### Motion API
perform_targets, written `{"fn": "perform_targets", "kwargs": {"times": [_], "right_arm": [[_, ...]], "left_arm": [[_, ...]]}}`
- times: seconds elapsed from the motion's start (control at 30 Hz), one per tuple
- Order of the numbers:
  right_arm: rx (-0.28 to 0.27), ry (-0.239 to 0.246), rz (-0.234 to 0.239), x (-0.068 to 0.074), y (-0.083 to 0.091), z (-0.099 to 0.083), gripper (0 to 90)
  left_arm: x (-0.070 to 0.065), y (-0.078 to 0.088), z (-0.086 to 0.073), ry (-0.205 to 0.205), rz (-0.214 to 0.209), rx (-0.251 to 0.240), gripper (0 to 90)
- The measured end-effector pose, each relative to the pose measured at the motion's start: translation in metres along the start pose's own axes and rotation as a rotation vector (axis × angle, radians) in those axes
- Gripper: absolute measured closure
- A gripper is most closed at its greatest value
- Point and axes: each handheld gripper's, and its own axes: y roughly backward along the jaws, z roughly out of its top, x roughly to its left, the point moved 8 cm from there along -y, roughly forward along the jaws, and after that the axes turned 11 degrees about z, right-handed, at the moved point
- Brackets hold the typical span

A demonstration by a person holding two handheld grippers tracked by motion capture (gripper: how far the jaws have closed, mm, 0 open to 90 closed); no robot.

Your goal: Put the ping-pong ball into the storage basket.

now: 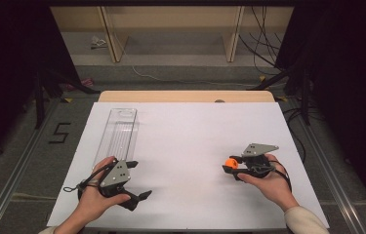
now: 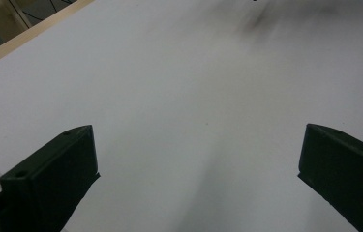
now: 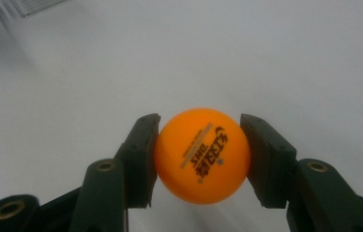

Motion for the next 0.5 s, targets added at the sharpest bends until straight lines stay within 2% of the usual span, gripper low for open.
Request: {"fn": "perform_targets", "kwargs": {"times": [0.5], "right_arm": [[-0.008,0.017,0.015,0.0057,-0.0060,0.0106,51.4]], "left_arm": [[0.0003,0.0002,0.0002,0.000,0.000,-0.002,0.0]]}}
